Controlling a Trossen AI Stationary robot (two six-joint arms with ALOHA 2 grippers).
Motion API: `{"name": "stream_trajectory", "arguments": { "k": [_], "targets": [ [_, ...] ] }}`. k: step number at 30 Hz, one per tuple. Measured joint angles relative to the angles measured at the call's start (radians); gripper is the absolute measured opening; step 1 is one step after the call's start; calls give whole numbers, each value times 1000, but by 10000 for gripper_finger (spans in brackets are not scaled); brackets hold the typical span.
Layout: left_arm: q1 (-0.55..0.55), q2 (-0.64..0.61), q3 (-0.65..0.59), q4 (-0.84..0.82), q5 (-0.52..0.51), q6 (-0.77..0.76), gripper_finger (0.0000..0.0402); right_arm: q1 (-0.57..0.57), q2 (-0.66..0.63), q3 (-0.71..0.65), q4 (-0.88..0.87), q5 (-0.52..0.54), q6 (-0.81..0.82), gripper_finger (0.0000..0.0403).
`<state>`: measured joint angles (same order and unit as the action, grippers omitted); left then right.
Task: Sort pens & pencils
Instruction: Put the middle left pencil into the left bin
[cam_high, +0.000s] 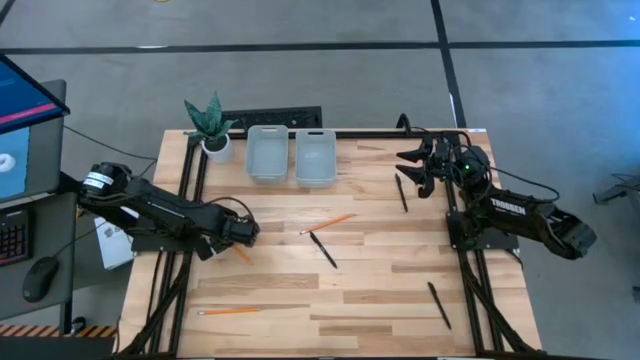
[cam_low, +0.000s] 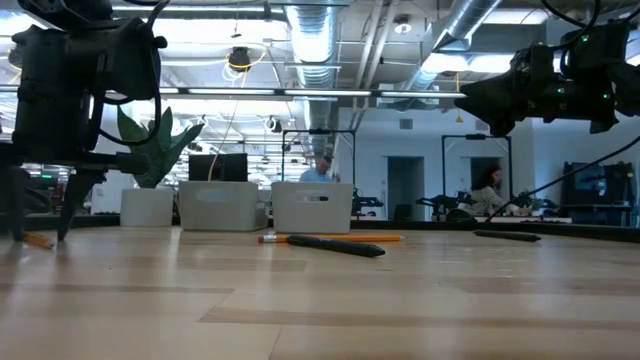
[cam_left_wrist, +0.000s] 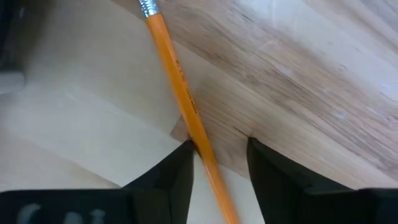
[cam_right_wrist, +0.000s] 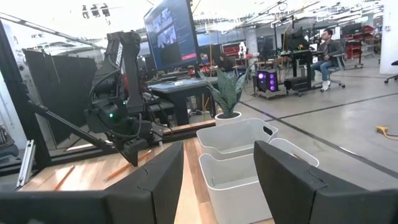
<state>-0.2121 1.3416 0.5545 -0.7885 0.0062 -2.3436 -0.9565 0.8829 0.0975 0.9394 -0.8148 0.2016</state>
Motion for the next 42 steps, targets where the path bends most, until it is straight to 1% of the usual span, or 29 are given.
{"name": "stream_trajectory", "arguments": {
  "k": [4, 6, 10, 14, 20, 27, 38, 42],
  "targets": [
    [15, 0, 0, 6, 16, -5, 121, 0, 0, 0, 0, 0, 0, 217],
    [26, 0, 0, 6, 22, 16, 119, 0, 0, 0, 0, 0, 0, 217],
    [50, 0, -1, 12, 35, 72, 119, 0, 0, 0, 0, 0, 0, 217],
    [79, 1, -2, 27, 50, 174, 118, 0, 0, 0, 0, 0, 0, 217],
    [108, 1, -3, 37, 82, 239, 118, 0, 0, 0, 0, 0, 0, 217],
    [113, 1, -2, 46, 90, 170, 118, 0, 0, 0, 0, 0, 7, 217],
    [112, 1, -2, 47, 78, 162, 118, 0, 0, 0, 0, 0, 8, 217],
    [112, 1, -2, 47, 74, 193, 117, 0, 0, 0, 0, 0, 8, 217]
  ]
}}
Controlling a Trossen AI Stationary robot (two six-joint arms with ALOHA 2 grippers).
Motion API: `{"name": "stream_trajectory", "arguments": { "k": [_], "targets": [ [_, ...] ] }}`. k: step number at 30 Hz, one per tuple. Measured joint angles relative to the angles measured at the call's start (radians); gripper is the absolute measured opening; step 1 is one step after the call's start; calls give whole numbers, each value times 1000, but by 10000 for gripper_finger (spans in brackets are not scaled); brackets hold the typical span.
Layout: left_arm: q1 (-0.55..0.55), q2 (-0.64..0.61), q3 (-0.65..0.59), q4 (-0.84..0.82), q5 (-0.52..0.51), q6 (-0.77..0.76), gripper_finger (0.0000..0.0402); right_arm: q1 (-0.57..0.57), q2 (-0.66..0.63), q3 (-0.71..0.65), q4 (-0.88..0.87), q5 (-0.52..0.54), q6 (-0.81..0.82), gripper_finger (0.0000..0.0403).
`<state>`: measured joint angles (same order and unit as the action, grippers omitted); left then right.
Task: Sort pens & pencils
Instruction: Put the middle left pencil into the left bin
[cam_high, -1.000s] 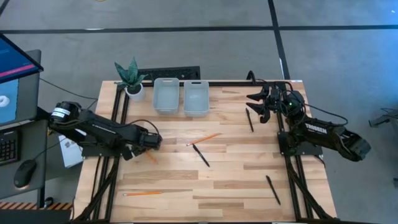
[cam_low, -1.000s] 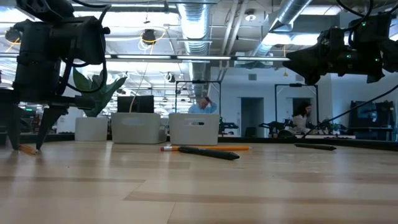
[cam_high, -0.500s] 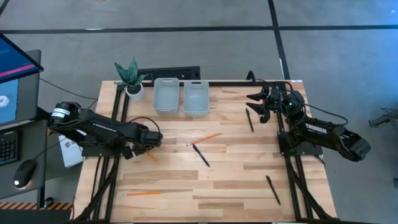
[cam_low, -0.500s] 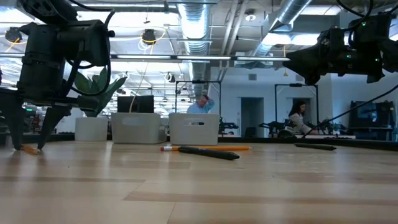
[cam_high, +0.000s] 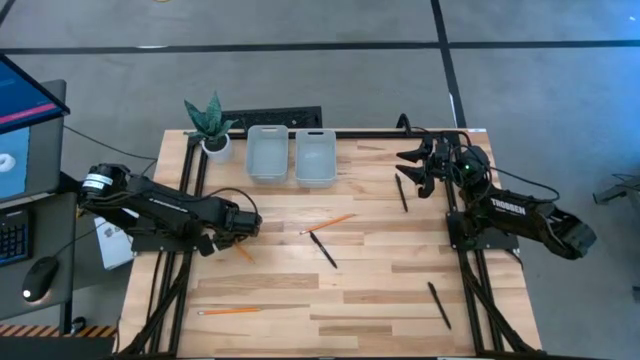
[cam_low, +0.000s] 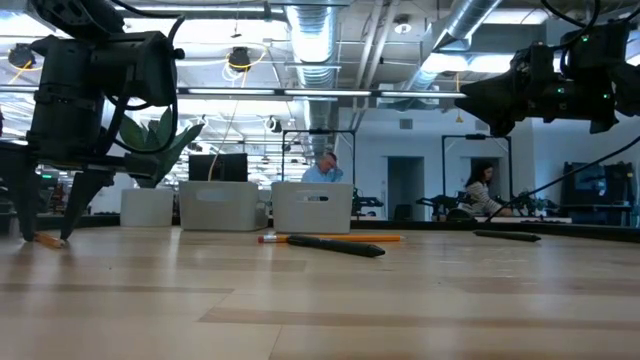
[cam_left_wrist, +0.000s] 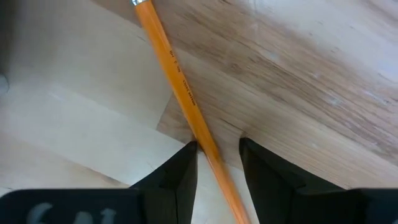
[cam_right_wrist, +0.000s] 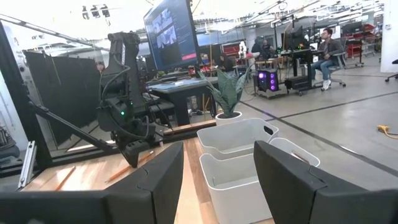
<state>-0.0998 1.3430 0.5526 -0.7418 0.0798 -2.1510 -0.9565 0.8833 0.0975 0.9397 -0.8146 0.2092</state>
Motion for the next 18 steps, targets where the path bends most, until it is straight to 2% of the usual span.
{"name": "stream_trajectory", "arguments": {
  "k": [4, 13, 18],
  "targets": [
    [0, 0, 1, 1, -5, 23, 99, 0, 0, 0, 0, 0, 0, 217],
    [0, 0, 2, 10, -29, 44, 26, 0, 0, 0, 0, 0, 0, 217],
    [0, -1, 2, 17, -32, 122, 10, 0, 0, 0, 0, 0, 0, 217]
  ]
}}
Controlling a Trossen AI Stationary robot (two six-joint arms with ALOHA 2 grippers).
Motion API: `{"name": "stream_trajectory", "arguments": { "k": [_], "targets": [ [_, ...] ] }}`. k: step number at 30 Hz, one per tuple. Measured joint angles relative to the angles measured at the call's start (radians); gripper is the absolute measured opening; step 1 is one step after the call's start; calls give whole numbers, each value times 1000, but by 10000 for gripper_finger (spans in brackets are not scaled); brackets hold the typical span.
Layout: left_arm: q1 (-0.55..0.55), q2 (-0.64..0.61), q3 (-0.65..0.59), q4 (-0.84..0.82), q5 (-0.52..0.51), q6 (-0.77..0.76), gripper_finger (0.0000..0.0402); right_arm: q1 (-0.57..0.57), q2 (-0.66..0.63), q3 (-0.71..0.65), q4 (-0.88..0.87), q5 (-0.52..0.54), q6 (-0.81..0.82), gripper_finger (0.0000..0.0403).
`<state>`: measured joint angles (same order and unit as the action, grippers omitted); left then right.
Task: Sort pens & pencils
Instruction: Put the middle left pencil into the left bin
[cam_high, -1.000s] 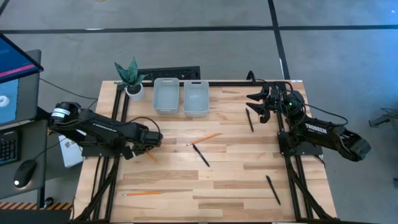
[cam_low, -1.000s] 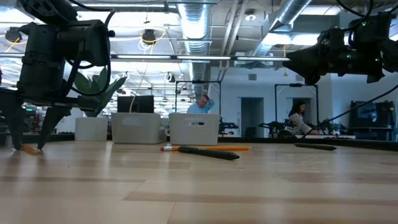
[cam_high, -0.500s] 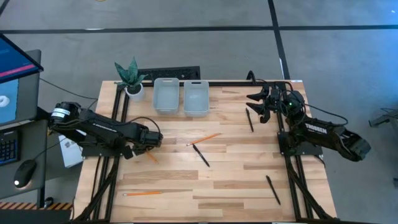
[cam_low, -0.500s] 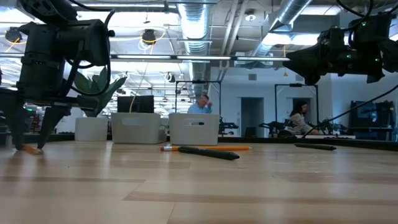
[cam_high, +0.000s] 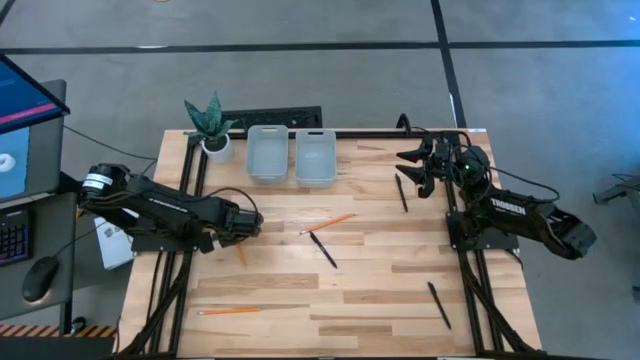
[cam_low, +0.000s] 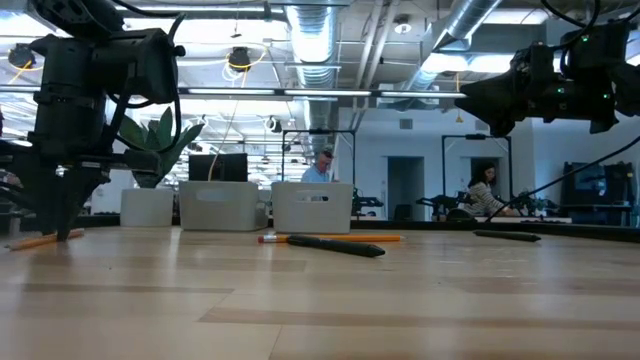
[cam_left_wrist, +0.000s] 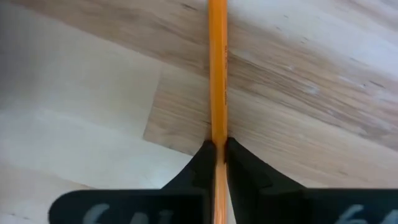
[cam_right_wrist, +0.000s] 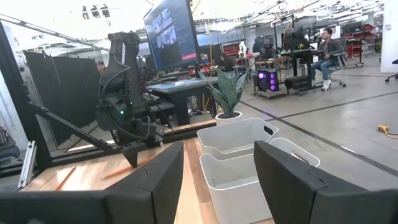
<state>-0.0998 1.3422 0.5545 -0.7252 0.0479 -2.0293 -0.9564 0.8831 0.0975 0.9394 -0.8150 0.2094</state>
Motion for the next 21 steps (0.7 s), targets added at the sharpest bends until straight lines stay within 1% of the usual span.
{"name": "stream_trajectory", "arguments": {
  "k": [7, 21],
  "targets": [
    [0, 0, 0, -5, -3, 95, 21, 0, 0, 0, 0, 0, 0, 217],
    [0, 1, -1, -18, -38, 115, 24, 0, 0, 0, 0, 0, 1, 217]
  ]
}}
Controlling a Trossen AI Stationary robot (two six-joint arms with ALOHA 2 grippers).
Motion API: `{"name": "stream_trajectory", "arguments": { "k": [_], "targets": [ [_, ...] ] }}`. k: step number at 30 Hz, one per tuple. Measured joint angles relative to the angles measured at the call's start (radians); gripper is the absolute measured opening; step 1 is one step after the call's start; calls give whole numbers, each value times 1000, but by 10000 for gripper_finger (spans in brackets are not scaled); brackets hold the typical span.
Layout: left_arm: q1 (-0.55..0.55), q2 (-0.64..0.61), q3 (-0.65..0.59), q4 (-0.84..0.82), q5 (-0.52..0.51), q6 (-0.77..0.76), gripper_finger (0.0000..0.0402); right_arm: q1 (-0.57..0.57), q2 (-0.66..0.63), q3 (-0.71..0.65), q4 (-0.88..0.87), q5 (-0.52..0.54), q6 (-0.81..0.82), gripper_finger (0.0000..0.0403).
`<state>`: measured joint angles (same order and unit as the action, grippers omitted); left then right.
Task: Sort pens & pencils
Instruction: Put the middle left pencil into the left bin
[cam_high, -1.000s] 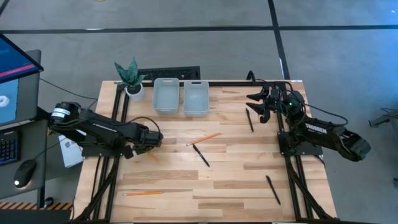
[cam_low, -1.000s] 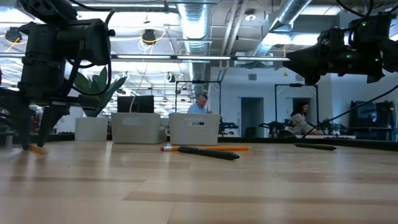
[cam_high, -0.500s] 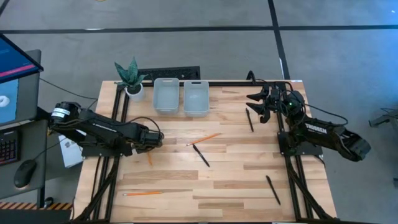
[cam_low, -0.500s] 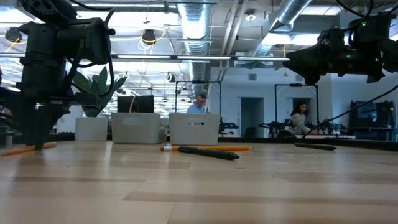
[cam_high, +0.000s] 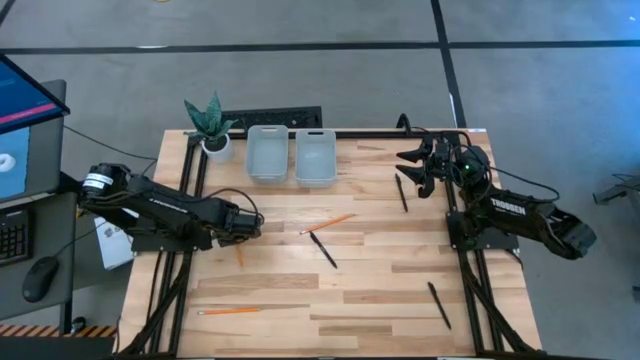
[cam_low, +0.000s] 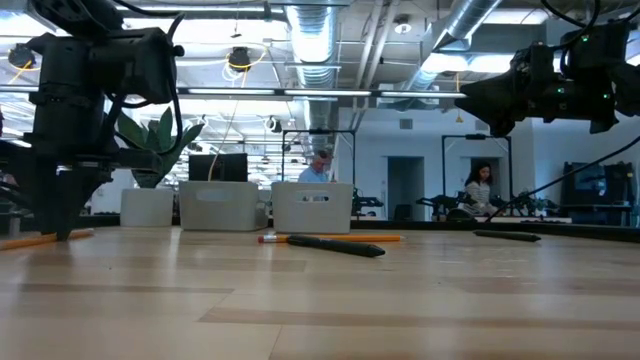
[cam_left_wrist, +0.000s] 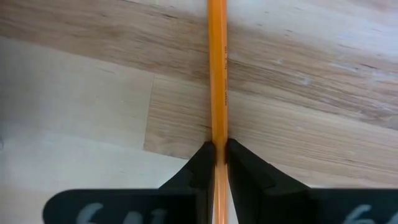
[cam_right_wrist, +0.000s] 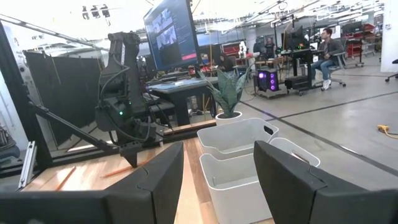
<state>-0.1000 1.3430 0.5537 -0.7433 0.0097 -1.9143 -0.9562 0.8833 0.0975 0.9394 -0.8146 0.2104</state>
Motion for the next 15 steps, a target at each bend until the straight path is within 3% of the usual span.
{"name": "stream_trajectory", "arguments": {
  "k": [15],
  "targets": [
    [0, -2, 14, -5, -15, 3, 25, 0, 0, 0, -3, 0, 0, 217]
  ]
}}
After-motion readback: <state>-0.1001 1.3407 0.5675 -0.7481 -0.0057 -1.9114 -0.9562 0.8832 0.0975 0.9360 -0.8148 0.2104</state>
